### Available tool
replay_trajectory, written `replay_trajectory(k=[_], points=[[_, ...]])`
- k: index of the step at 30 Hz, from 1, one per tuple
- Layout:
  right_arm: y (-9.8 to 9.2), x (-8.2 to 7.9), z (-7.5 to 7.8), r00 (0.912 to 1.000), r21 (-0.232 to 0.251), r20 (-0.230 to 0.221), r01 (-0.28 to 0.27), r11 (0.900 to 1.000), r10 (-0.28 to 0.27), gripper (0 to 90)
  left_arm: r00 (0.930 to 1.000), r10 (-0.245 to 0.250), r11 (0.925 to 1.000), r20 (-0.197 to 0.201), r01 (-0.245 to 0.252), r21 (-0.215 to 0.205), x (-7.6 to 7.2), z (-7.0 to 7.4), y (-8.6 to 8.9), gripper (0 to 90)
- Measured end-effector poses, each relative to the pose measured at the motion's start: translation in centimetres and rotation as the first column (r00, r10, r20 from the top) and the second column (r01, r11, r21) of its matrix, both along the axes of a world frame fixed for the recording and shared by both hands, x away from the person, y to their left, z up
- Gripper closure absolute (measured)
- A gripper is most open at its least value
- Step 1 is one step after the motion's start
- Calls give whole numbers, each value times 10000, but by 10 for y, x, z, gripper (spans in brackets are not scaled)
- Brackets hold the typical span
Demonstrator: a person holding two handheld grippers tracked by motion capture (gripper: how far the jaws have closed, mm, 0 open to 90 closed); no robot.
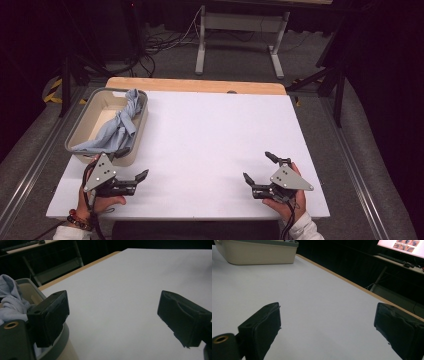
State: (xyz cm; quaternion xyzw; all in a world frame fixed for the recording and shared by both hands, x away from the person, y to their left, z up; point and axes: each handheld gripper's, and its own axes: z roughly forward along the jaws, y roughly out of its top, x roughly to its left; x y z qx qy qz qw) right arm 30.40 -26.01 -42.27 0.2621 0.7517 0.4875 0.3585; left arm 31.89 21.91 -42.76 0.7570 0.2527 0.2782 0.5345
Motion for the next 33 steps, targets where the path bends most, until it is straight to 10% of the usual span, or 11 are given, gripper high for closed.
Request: replay_trajectory(k=[16,26,33], points=[[-11,-2,5,9996,497,91,257,9984,-262,89,9990,-331,9994,-294,328,-95,4,2,6,76],[-10,1,3,9999,330,-3,167,9993,-167,89,9986,519,9986,-62,-519,-76,13,25,26,79],[-8,3,2,9998,174,-99,179,9997,-177,90,9912,1191,9929,-587,-1187,105,38,49,39,91]])
